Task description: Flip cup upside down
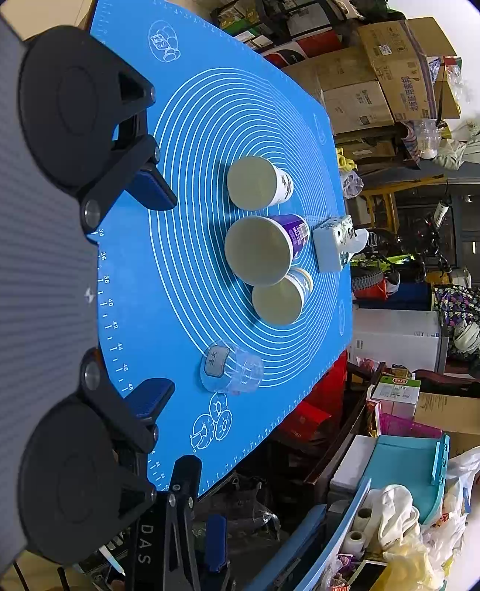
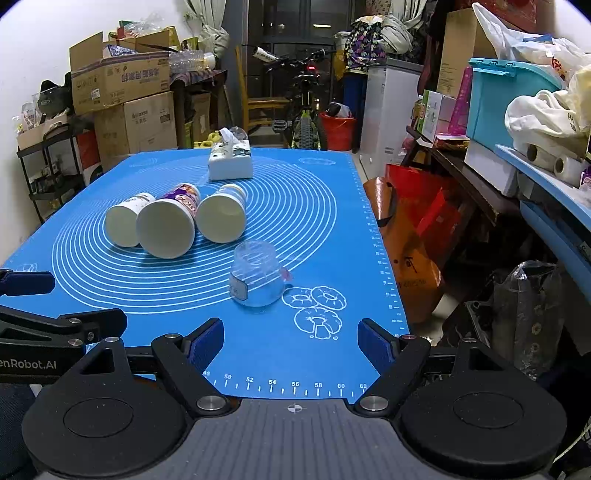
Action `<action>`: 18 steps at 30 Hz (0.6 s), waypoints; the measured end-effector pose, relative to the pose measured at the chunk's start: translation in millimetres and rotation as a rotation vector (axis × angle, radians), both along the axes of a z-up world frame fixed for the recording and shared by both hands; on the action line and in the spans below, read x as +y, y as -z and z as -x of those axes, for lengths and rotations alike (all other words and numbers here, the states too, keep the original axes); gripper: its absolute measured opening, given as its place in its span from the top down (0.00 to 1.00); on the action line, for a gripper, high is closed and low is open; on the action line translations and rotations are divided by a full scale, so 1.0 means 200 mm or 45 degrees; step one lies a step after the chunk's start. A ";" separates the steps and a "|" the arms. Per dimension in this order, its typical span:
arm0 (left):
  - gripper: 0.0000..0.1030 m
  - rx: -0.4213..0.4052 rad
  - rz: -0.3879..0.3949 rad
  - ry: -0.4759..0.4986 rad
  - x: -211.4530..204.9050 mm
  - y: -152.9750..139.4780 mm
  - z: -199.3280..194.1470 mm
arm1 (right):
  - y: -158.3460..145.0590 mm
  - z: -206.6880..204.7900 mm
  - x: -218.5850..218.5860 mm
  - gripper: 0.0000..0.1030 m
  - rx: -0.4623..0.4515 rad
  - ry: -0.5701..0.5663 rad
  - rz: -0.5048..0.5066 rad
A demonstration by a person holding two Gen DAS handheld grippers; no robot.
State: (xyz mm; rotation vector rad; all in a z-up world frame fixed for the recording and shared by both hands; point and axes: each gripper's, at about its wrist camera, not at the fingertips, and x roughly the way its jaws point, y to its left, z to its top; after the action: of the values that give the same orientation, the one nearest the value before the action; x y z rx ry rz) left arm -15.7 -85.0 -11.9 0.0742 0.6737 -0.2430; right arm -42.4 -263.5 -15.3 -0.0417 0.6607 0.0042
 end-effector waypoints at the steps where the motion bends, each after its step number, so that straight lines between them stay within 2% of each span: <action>1: 0.06 -0.001 0.000 0.000 0.00 0.00 0.00 | 0.00 0.00 0.00 0.20 0.002 0.001 -0.001; 18: 0.06 -0.003 -0.001 0.000 0.01 0.00 0.00 | 0.00 0.01 -0.01 0.20 0.010 0.003 -0.003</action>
State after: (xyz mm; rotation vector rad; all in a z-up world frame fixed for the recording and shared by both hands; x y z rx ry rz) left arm -15.7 -82.4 -11.7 0.0749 0.6715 -0.2423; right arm -43.5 -265.2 -15.6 -0.0385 0.6689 0.0026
